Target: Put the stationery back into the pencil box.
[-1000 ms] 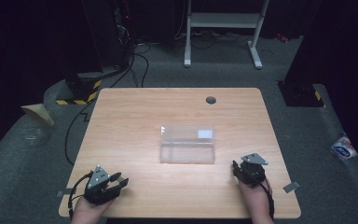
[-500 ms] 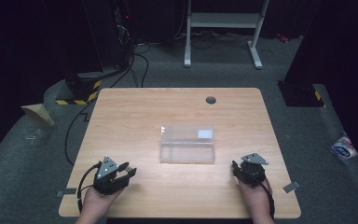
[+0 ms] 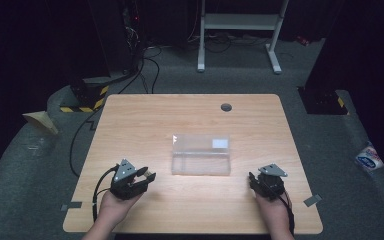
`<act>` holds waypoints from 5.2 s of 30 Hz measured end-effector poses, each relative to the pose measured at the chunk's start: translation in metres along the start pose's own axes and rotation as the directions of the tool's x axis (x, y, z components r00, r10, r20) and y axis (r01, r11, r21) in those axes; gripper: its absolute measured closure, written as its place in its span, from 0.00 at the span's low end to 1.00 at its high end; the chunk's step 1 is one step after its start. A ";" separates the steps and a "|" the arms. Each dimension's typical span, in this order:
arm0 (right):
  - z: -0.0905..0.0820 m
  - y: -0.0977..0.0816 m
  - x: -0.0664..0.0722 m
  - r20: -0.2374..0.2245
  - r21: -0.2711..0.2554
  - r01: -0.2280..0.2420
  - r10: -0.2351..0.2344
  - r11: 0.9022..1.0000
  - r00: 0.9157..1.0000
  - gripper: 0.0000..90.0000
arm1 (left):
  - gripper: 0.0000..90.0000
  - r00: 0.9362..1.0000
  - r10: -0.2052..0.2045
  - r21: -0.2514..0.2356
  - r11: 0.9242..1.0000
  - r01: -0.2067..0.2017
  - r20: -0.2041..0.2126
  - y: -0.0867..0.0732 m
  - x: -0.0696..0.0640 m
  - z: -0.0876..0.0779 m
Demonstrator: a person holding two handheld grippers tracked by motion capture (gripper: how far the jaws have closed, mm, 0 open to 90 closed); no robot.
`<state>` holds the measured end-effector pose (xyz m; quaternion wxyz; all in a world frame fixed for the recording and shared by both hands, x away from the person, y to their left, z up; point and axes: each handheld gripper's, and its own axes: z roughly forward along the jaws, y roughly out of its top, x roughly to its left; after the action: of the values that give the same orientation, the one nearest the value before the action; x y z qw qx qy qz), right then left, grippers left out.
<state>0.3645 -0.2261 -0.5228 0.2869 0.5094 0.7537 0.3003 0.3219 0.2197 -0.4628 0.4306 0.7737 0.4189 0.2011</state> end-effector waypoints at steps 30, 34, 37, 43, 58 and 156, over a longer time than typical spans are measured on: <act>0.000 0.000 0.000 -0.007 0.001 -0.007 0.007 1.000 1.000 0.52 | 0.65 0.996 0.062 0.029 0.998 -0.064 0.060 0.052 -0.009 0.049; 0.000 0.000 0.000 -0.009 0.001 -0.004 0.004 1.000 1.000 0.52 | 0.65 0.996 0.070 0.037 0.997 -0.073 0.063 0.056 -0.008 0.057; 0.000 0.000 0.000 -0.009 0.001 -0.003 0.003 1.000 1.000 0.52 | 0.65 0.995 0.080 0.047 0.995 -0.083 0.061 0.059 -0.008 0.063; 0.000 0.000 0.000 -0.009 0.001 -0.005 0.005 1.000 1.000 0.52 | 0.65 0.995 0.079 0.074 0.994 -0.084 0.068 0.057 -0.005 0.078; 0.000 0.000 0.000 -0.017 0.000 -0.002 0.002 1.000 1.000 0.52 | 0.65 0.993 0.073 0.135 0.987 -0.085 0.097 0.046 -0.009 0.111; 0.003 0.001 -0.006 -0.059 0.023 -0.072 0.074 0.997 0.996 0.46 | 0.00 0.988 -0.030 0.192 0.980 0.059 -0.149 -0.072 0.060 0.010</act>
<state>0.3689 -0.2311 -0.5231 0.2476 0.5303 0.7459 0.3178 0.3284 0.2840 -0.5310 0.3250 0.7860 0.4842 0.2051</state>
